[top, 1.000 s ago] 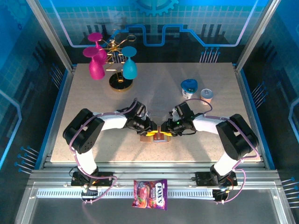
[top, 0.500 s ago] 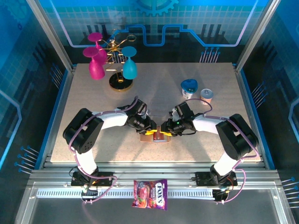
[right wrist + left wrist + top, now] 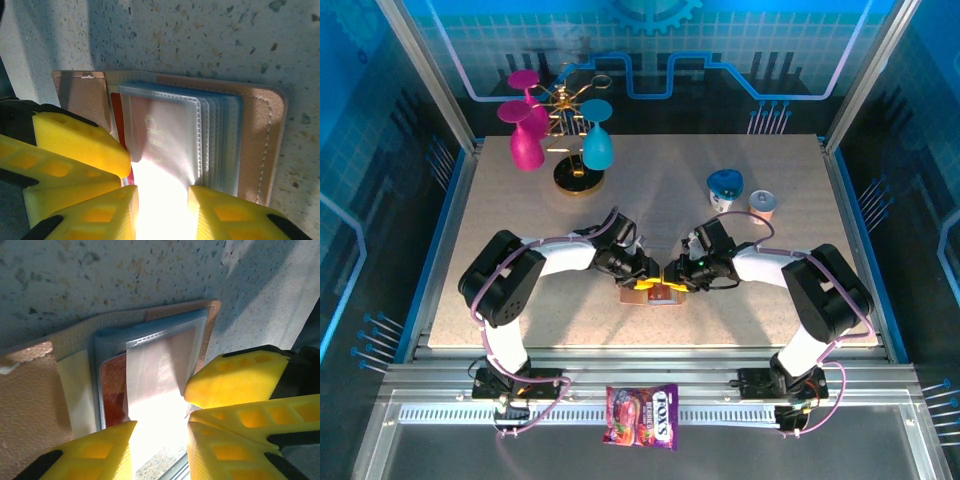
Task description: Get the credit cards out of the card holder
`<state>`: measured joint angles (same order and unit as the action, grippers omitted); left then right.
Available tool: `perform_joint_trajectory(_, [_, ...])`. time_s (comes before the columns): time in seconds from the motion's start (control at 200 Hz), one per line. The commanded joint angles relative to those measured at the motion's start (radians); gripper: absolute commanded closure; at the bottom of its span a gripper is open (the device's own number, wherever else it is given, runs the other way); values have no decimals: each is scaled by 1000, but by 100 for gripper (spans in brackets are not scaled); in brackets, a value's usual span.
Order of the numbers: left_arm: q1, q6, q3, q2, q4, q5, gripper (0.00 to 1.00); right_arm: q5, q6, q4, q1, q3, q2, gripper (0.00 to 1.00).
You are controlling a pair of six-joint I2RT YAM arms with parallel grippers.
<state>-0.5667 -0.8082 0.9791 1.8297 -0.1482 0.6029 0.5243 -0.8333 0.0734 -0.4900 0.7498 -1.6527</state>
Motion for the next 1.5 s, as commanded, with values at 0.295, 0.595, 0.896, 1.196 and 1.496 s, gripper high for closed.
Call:
perform_joint_trajectory(0.295, [-3,88,52,26,-159,-33,68,-14,5,7,2,-24,-8,66])
perform_joint_trajectory(0.595, [-3,105,78,16,-197,-66,66,-9,5,7,2,-21,-12,66])
perform_joint_trajectory(0.896, [8,68,46,-46,-135,-69,64,-7,8,14,2,-15,-15,66])
perform_joint_trajectory(1.196, [34,43,-18,-73,-87,-71,66,-5,12,21,2,-11,-16,66])
perform_joint_trajectory(1.496, [46,9,-69,-56,-24,-65,72,-7,13,24,2,-11,-11,66])
